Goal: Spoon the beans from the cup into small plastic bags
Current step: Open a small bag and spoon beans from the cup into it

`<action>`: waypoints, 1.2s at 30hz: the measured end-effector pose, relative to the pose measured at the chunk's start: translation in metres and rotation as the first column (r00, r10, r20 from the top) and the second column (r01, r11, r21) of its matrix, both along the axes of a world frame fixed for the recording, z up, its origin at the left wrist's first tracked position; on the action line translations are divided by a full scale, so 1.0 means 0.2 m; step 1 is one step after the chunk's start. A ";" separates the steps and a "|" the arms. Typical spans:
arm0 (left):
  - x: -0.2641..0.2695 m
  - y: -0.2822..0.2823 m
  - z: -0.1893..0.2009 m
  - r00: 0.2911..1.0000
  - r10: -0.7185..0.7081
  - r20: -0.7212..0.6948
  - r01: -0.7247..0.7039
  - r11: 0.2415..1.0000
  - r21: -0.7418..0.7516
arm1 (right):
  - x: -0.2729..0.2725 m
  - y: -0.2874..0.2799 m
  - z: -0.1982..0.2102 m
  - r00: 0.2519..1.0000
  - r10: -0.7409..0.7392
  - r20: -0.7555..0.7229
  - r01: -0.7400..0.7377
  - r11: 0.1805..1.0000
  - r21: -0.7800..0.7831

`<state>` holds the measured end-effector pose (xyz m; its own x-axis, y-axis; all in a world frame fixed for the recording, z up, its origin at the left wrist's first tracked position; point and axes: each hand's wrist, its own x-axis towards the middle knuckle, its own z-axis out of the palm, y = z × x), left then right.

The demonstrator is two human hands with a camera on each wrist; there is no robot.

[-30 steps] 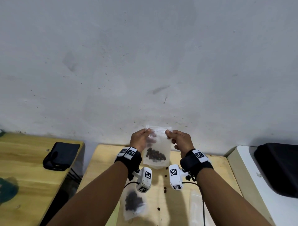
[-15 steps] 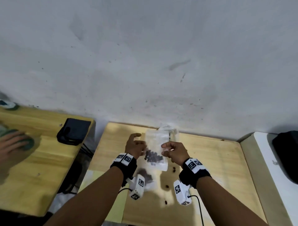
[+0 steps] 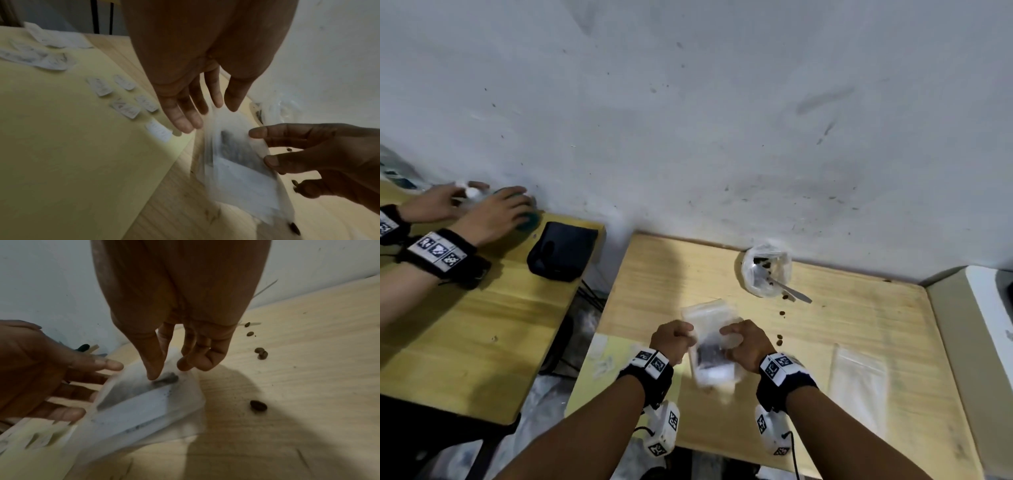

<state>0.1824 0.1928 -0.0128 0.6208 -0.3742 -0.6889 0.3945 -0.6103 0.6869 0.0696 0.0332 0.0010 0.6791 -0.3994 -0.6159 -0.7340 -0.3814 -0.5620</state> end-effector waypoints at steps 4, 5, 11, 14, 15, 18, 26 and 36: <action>-0.01 -0.06 0.08 0.910 -0.091 0.405 0.065 0.995 0.079 | -0.09 -0.01 0.00 0.980 -0.163 0.117 0.167 0.986 -0.026; -0.03 -0.09 0.10 0.887 -0.077 0.455 0.062 0.997 0.047 | -0.13 -0.02 0.01 0.968 -0.206 0.143 0.213 0.976 -0.035; -0.23 -0.42 0.17 0.896 -0.252 0.365 0.298 0.951 -0.077 | -0.44 -0.23 0.03 0.897 -0.403 0.182 0.412 0.911 -0.014; -0.40 -0.60 0.14 0.914 -0.326 0.242 0.358 0.928 -0.103 | -0.67 -0.39 0.04 0.838 -0.527 0.146 0.537 0.843 -0.038; -0.48 -0.66 0.13 0.916 -0.350 0.198 0.375 0.921 -0.107 | -0.76 -0.45 0.04 0.811 -0.570 0.134 0.580 0.813 -0.053; -0.68 -0.80 0.08 0.899 -0.426 0.106 0.435 0.897 -0.082 | -0.98 -0.58 0.05 0.734 -0.666 0.134 0.679 0.726 -0.114; -1.03 -1.03 0.01 0.857 -0.503 0.117 0.495 0.864 0.088 | -1.23 -0.78 -0.07 0.738 -0.667 -0.106 0.649 0.744 -0.160; -1.09 -1.10 -0.04 0.882 -0.459 0.102 0.448 0.886 0.117 | -1.24 -0.84 -0.10 0.630 -0.775 0.039 0.773 0.631 0.060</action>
